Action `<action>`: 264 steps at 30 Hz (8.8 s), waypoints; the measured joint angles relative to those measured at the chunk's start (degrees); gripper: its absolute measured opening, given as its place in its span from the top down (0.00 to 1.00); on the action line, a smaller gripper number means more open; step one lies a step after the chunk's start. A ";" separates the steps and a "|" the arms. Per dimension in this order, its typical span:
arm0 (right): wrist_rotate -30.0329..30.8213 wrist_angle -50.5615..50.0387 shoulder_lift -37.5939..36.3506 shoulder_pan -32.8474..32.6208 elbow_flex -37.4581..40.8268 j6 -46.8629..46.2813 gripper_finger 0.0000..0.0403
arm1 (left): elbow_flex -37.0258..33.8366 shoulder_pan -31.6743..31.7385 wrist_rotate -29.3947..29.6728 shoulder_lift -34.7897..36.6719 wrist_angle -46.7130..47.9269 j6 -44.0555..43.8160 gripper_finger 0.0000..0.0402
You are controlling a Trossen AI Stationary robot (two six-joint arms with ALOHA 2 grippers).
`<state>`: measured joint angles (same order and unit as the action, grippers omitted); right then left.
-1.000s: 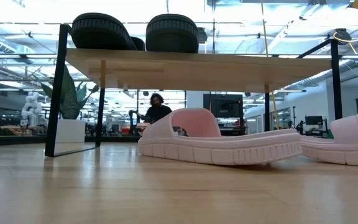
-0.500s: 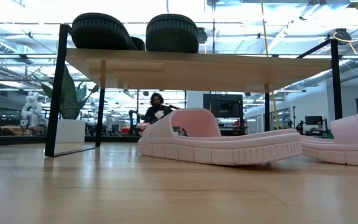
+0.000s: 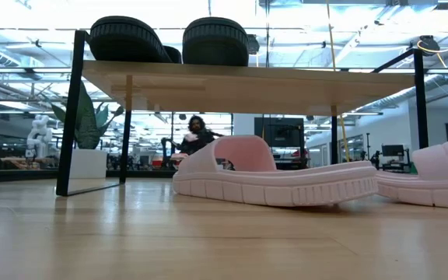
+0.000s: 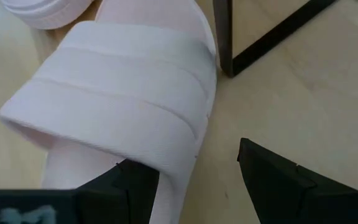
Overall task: Pick and place slides into the shelf
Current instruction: Put the right pink slipper on the shelf
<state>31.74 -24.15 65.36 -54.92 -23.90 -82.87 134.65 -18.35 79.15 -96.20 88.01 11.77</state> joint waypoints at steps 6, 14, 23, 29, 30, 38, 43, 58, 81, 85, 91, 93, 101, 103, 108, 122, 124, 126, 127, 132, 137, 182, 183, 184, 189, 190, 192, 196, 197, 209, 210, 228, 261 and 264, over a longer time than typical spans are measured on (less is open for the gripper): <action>0.21 0.33 1.18 0.00 0.00 -0.36 0.48 | -0.02 0.00 0.00 -0.02 0.00 0.02 0.80; 1.50 -0.12 1.22 0.04 0.00 -0.44 0.49 | -0.02 0.00 0.00 -0.04 0.00 0.02 0.80; 1.54 -0.07 1.20 0.04 -0.02 -0.44 0.71 | -0.02 0.00 0.00 -0.04 0.00 -0.35 0.80; 2.00 -0.03 1.18 0.04 -0.02 -0.11 0.97 | -0.02 0.00 0.00 -0.04 -0.02 -0.43 0.80; 1.92 -0.05 1.18 0.04 -0.02 0.04 0.97 | -0.02 0.00 0.00 -0.04 -0.02 -0.44 0.80; 0.84 2.12 1.20 -0.76 0.08 -0.55 0.99 | -0.02 0.01 0.00 -0.04 -0.02 -0.70 0.80; -3.69 6.06 0.27 -3.27 0.07 -1.98 0.99 | -0.02 0.01 0.00 -0.04 -0.02 -0.70 0.80; -0.23 29.62 -14.66 -7.08 0.07 4.03 1.00 | -0.02 0.02 0.00 -0.04 -0.02 -2.16 0.80; 58.37 69.84 -9.89 -5.60 -27.49 85.30 1.00 | -0.02 0.01 0.00 -0.04 -0.02 -4.80 0.80; 58.24 69.81 -4.12 0.03 -35.98 92.47 1.00 | -0.02 0.02 0.00 -0.04 -0.02 -4.92 0.80; 58.30 69.56 1.36 8.88 -39.98 95.75 1.00 | -0.02 0.01 0.02 -0.04 -0.02 -6.55 0.80; 58.29 69.62 2.08 10.89 -39.71 95.33 1.00 | -0.02 0.00 0.00 -0.04 -0.02 -7.02 0.80; 58.30 69.65 5.14 14.76 -39.04 93.97 1.00 | -0.02 0.01 0.00 -0.04 -0.02 -7.54 0.80; 58.27 69.64 6.22 15.54 -39.04 93.87 1.00 | -0.02 0.02 0.00 -0.04 -0.02 -7.81 0.80; 58.26 69.54 8.91 17.59 -38.97 93.44 1.00 | -0.02 0.02 -1.16 -0.04 -0.02 -7.84 0.80; 58.36 89.98 5.30 21.68 -21.44 91.99 1.00 | -0.02 0.29 -9.70 -0.04 -1.16 -12.52 0.80; 58.40 92.75 4.52 22.41 -20.11 94.53 1.00 | -0.02 0.58 -13.50 -0.04 -3.29 -13.88 0.80; 58.34 93.97 3.72 23.36 -19.51 96.82 1.00 | -0.02 1.21 -17.57 -0.04 -6.25 -15.93 0.80; 58.32 93.97 3.34 23.85 -19.34 97.91 1.00 | -0.02 1.52 -19.98 -0.04 -7.69 -16.67 0.80; 58.30 94.19 2.85 26.09 -19.28 101.92 1.00 | -0.02 3.63 -30.05 -0.20 -14.29 -16.66 0.80; 58.26 94.12 2.89 26.08 -19.28 103.24 1.00 | 0.02 6.67 -36.44 -0.89 -21.20 -16.58 0.80; 58.28 90.82 3.04 21.79 -19.28 102.05 0.99 | -0.01 32.04 -96.05 -14.10 -39.87 -32.47 0.43; 58.27 90.82 3.04 21.79 -19.27 102.06 0.99 | 0.00 32.04 -96.60 -14.10 -40.10 -33.05 0.43; 58.22 90.82 3.04 21.79 -19.28 102.08 0.99 | 0.00 32.04 -97.01 -14.10 -40.15 -33.35 0.42; 58.19 90.80 3.00 21.79 -19.28 102.20 0.99 | 0.00 32.02 -97.11 -14.12 -40.17 -33.44 0.41; 58.19 90.80 3.00 21.79 -19.28 102.20 0.99 | 0.00 32.02 -97.11 -14.12 -40.17 -33.48 0.40; 58.19 90.78 3.00 21.79 -19.28 102.20 0.99 | -0.01 32.01 -97.12 -13.88 -40.13 -33.45 0.40; 58.06 90.53 3.00 21.79 -19.28 102.37 0.99 | -0.02 32.74 -97.41 -13.35 -40.37 -33.28 0.40; 58.02 90.53 3.00 21.81 -19.28 102.36 0.99 | -0.02 33.08 -97.52 -13.02 -39.90 -33.31 0.40; 58.13 90.74 3.00 21.81 -19.28 102.16 1.00 | 0.00 33.00 -98.73 -13.28 -39.34 -33.51 0.40; 58.13 90.76 3.00 21.84 -19.28 102.11 1.00 | -0.01 32.99 -98.73 -13.37 -39.21 -33.53 0.40; 58.31 90.74 3.00 21.94 -19.28 101.77 1.00 | -0.02 32.79 -100.77 -17.53 -41.38 -35.71 0.41; 58.19 91.66 -1.99 7.23 -19.32 113.22 0.64 | -0.07 43.68 -113.04 -18.08 -31.37 -35.47 0.94; 58.21 91.68 -5.77 7.16 -19.32 117.66 0.65 | 0.00 43.40 -114.16 -18.60 -31.47 -36.22 0.94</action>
<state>89.95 67.53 59.59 -47.76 -43.22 34.79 134.65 25.05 -35.01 -114.80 56.53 -24.45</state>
